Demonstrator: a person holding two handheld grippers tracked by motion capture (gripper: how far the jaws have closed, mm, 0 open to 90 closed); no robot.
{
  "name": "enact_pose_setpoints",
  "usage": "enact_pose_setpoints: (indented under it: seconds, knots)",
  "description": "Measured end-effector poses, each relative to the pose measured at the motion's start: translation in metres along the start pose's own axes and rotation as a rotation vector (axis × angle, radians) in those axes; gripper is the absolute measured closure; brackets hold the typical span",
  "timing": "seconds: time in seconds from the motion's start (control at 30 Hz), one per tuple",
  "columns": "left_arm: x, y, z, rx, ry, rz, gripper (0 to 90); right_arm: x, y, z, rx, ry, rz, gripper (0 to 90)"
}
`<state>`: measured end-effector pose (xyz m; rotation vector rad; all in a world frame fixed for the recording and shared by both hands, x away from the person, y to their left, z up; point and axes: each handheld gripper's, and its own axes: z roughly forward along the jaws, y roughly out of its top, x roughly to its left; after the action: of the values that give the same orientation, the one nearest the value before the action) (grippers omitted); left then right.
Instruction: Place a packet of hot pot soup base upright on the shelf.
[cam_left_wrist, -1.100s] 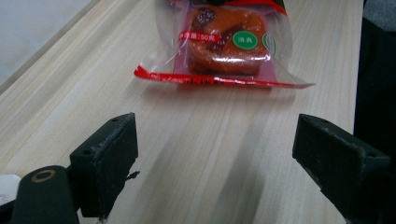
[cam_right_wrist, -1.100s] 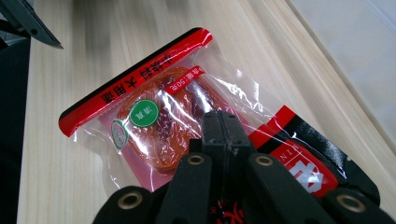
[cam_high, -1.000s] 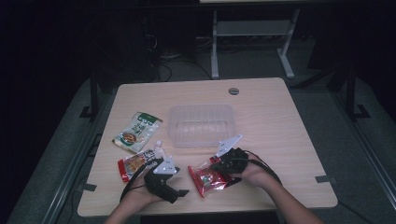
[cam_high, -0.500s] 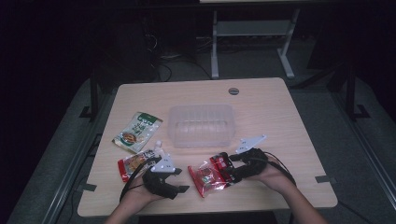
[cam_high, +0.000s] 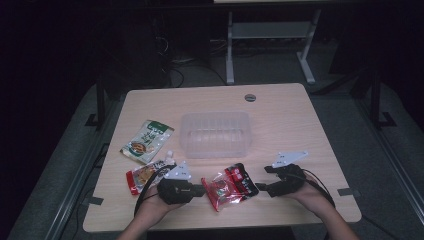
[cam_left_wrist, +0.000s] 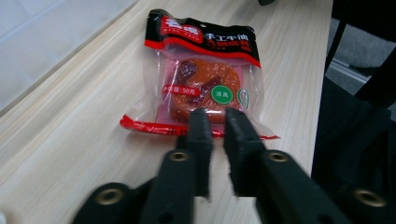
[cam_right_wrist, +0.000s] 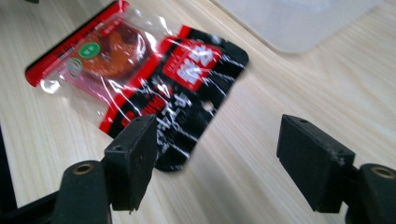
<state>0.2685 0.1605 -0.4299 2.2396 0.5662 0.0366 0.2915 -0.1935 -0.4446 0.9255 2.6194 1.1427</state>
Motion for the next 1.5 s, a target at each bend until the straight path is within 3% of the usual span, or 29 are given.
enact_pose_setpoints:
  seconds: [0.27, 0.67, 0.97, 1.07, 1.23, 1.3, 1.5]
  knots:
    - [0.002, 0.007, 0.022, 0.052, 0.017, 0.006, 89.5, -0.009, -0.002, -0.001, -0.004, -0.038, 0.014, 24.4]
    - [0.003, -0.001, 0.032, 0.115, 0.039, 0.029, 89.1, -0.011, 0.001, -0.002, -0.029, -0.044, 0.031, 20.5]
    - [0.003, -0.006, 0.036, 0.139, 0.047, 0.027, 89.2, -0.006, 0.008, 0.001, -0.060, 0.043, 0.042, 15.8]
    - [0.004, -0.005, 0.035, 0.152, 0.047, 0.042, 89.2, -0.001, 0.016, 0.006, -0.025, 0.084, 0.042, 13.7]
    - [0.004, -0.005, 0.035, 0.153, 0.050, 0.046, 89.2, 0.003, 0.025, 0.012, -0.027, 0.152, 0.048, 13.7]
    - [0.003, -0.005, 0.036, 0.140, 0.046, 0.022, 89.2, 0.003, 0.029, 0.017, -0.021, 0.166, 0.052, 13.7]
    - [0.003, -0.005, 0.036, 0.143, 0.053, 0.025, 89.5, 0.001, 0.033, 0.033, 0.010, 0.196, 0.079, 13.7]
